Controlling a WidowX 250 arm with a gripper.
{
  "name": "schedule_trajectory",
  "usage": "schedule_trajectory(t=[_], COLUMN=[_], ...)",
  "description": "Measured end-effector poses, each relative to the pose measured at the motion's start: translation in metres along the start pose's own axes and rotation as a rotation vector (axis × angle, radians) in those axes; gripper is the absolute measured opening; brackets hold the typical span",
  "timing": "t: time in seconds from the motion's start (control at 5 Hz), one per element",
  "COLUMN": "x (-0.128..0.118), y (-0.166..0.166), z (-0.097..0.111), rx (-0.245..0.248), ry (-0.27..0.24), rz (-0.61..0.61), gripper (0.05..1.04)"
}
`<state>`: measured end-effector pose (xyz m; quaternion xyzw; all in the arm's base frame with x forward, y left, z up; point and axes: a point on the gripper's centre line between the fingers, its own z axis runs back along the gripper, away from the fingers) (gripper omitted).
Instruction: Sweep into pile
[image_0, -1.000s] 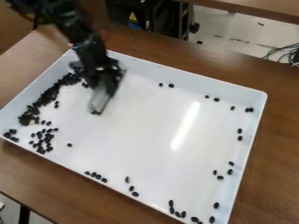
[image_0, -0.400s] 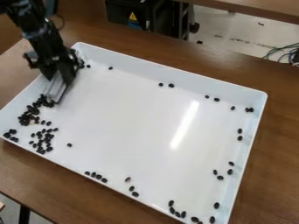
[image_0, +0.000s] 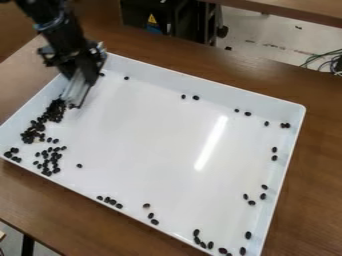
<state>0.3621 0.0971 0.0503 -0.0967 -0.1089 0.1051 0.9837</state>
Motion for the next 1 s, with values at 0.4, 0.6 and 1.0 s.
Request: schedule_trajectory(t=[0.4,0.6,1.0], x=[-0.013,-0.024,-0.027], y=[-0.045,-0.048,-0.047], z=[-0.027,-0.041,-0.048], rx=[-0.006,0.022,0.019], ry=[0.040,0.067,0.081], rz=[-0.119,-0.142,-0.182], gripper=[0.357,0.357,0.745])
